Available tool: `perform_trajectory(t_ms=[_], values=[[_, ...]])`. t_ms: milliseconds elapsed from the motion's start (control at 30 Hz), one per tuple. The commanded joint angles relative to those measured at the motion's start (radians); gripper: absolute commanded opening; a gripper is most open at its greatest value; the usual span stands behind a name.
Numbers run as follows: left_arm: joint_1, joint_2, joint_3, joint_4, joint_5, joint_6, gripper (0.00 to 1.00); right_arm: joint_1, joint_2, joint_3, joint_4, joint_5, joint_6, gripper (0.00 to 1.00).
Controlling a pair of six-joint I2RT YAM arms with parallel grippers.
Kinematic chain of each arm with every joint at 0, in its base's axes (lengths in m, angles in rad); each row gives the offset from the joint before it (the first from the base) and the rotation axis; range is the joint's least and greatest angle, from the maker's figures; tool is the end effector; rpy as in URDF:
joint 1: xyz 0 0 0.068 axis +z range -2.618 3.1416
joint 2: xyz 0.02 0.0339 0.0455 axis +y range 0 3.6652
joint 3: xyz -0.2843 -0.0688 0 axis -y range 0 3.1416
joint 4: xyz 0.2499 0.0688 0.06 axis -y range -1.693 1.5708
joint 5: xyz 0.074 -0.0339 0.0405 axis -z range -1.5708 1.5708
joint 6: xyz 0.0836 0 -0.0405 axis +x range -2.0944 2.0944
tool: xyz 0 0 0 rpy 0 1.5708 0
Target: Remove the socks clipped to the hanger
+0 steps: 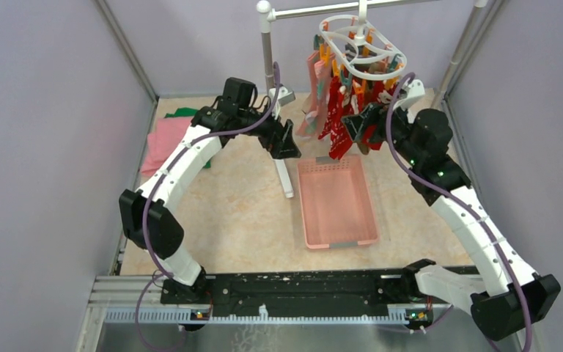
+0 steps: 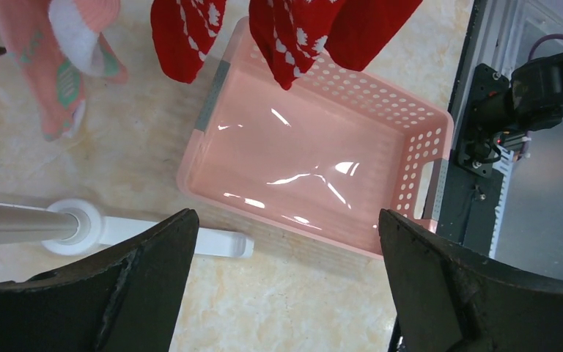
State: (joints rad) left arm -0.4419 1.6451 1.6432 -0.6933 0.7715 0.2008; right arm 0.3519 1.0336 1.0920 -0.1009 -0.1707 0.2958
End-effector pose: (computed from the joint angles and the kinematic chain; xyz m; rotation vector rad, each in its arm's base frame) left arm 0.3312 -0.2212 0.3708 1.0791 1.9328 -0.9991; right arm 0.2549 0.1087 0.4256 -0.1809 1.6403 0.6350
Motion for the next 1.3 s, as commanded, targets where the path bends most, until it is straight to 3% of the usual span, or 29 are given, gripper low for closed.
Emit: perform_trajectory(t_ms=[0, 167, 267, 300, 467, 733, 1000, 1267], values=[[0.004, -0.060, -0.009, 0.027, 0.040, -0.078, 0.99, 0.077, 0.029, 0.057, 0.071, 0.028, -0.036, 0.72], [0.004, -0.093, -0.019, 0.038, 0.065, -0.130, 0.99, 0.091, 0.026, 0.011, 0.113, 0.056, -0.017, 0.23], [0.004, -0.112, -0.028, 0.056, 0.080, -0.162, 0.99, 0.094, 0.013, 0.010, 0.122, 0.059, -0.009, 0.02], [0.003, -0.119, -0.033, 0.066, 0.089, -0.173, 0.99, 0.096, 0.008, 0.012, 0.121, 0.058, -0.006, 0.00], [-0.002, -0.140, -0.050, 0.118, 0.139, -0.235, 0.99, 0.096, -0.018, 0.015, 0.129, -0.041, 0.029, 0.00], [-0.020, -0.103, -0.028, 0.197, 0.224, -0.269, 0.99, 0.095, 0.013, 0.009, 0.237, -0.451, 0.200, 0.00], [-0.023, -0.055, 0.024, 0.244, 0.283, -0.281, 0.99, 0.095, 0.037, -0.001, 0.295, -0.570, 0.265, 0.00], [-0.026, -0.022, 0.041, 0.335, 0.470, -0.346, 0.97, 0.097, 0.061, -0.015, 0.310, -0.591, 0.289, 0.00]])
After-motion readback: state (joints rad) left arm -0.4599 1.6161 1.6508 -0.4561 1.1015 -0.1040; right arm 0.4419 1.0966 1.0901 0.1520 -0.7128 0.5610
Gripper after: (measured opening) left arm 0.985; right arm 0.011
